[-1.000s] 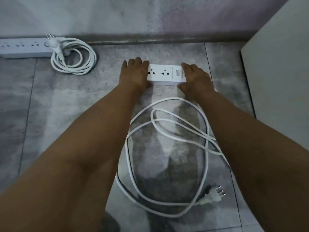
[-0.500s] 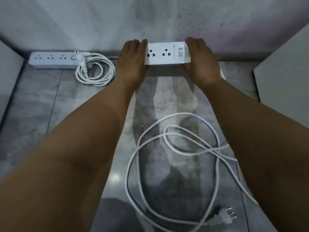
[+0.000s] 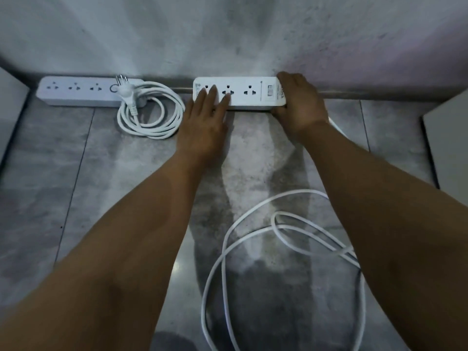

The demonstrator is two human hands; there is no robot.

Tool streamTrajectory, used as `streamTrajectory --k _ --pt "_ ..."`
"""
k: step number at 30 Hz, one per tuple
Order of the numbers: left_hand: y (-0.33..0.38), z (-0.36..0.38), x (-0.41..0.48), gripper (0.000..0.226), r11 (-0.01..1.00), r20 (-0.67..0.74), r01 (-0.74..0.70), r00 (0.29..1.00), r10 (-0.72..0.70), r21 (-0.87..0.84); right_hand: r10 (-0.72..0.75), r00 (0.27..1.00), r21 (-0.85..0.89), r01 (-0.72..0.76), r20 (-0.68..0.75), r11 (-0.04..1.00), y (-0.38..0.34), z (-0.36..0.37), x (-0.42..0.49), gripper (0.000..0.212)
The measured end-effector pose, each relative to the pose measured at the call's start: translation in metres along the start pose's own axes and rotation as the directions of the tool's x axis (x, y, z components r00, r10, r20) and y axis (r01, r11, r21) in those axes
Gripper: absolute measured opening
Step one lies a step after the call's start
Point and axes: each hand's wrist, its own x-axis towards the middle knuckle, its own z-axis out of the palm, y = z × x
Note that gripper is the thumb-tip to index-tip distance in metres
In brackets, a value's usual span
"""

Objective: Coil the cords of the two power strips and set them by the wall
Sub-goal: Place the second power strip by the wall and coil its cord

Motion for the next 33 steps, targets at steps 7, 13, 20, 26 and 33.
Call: streamTrajectory --k 7,13,20,26,33 --pt "0.010 0.008 -0.002 0.065 0.995 0.107 0.100 0.989 -0.102 0.023 0.063 0.986 -0.060 -0.073 -0.157 0.995 0.002 0.021 -0.009 0.056" --pt "0.021 0.010 0.002 0.070 0.978 0.194 0.195 0.959 -0.206 0.072 0.122 0.988 -0.120 -0.133 -0.098 0.984 -0.003 0.054 -0.026 0.055" --pt "0.022 -0.006 0.008 0.073 0.977 0.288 0.165 0.937 -0.198 0.136 0.156 0.986 -0.183 -0.143 0.060 0.973 -0.006 0.028 -0.032 0.062" --pt "0.036 -0.022 -0.006 0.073 0.987 0.304 0.136 0.940 -0.157 0.091 0.124 0.988 -0.170 -0.108 0.090 0.980 0.003 0.006 -0.078 0.060" --pt "0.082 -0.057 -0.059 0.069 0.994 0.332 0.104 0.939 -0.093 -0.015 0.241 0.955 -0.188 -0.208 0.174 0.960 -0.001 -0.041 -0.163 0.061"
